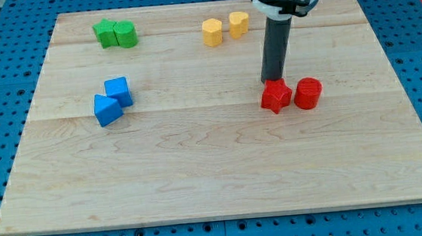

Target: Push red circle slightly down and left

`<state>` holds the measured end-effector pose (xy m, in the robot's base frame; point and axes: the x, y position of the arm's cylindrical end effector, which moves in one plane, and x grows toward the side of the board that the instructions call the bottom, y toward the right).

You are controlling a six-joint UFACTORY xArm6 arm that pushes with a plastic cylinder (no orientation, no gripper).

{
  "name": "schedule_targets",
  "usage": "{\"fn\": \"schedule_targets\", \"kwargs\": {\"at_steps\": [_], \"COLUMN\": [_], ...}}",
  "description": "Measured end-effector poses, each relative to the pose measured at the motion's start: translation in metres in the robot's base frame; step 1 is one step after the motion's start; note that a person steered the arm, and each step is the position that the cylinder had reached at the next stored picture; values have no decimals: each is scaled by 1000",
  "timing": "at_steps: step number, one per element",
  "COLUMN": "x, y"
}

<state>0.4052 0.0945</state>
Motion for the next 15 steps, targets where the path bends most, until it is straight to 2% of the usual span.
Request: {"fn": "schedule_targets", "kwargs": {"at_steps": [3, 5, 6, 7, 11, 13, 14, 15], "x": [17, -20, -20, -21, 23, 22, 21, 23], "y": [-1, 11, 35, 35, 36, 41, 92, 120]}}
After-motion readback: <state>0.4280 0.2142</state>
